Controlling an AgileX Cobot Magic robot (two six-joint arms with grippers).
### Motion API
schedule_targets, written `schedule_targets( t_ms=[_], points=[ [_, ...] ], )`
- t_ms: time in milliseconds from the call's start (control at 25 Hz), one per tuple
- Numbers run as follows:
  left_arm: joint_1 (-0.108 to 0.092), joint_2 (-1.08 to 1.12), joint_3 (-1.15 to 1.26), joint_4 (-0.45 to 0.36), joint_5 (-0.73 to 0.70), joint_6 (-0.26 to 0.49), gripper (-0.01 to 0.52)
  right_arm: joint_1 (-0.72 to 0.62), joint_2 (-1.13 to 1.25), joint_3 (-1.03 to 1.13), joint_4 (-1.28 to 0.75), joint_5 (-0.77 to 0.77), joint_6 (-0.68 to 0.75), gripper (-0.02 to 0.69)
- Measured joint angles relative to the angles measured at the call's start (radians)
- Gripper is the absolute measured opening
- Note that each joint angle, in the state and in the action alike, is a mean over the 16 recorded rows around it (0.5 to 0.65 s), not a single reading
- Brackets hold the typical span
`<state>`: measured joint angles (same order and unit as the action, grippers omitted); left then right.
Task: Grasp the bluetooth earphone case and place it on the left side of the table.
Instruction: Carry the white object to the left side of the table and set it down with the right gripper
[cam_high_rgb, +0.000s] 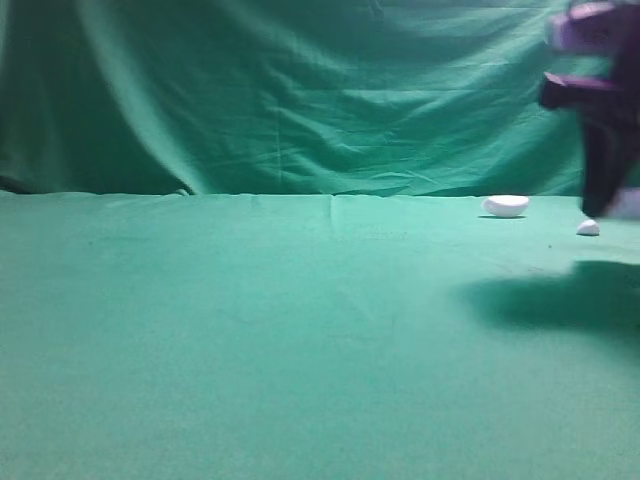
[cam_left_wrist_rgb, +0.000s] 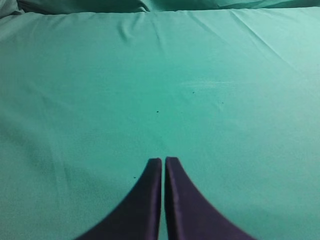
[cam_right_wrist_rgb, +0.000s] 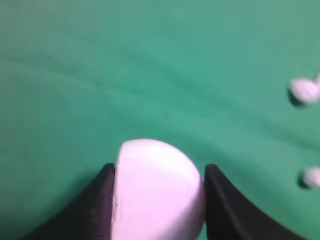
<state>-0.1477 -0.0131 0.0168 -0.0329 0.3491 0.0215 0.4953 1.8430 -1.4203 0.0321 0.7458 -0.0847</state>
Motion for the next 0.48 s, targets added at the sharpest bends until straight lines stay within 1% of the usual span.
schedule_targets(
  t_ms=[280,480],
  points=[
    [0.000,0.000,0.000,0.000,0.000,0.000,0.000,0.219,0.247,-0.373,0.019,0.024,-0.020,0.317],
    [0.000,0.000,0.000,0.000,0.000,0.000,0.000,0.319,0.429,-0.569,0.020,-0.001,-0.021,0.317]
  ],
)
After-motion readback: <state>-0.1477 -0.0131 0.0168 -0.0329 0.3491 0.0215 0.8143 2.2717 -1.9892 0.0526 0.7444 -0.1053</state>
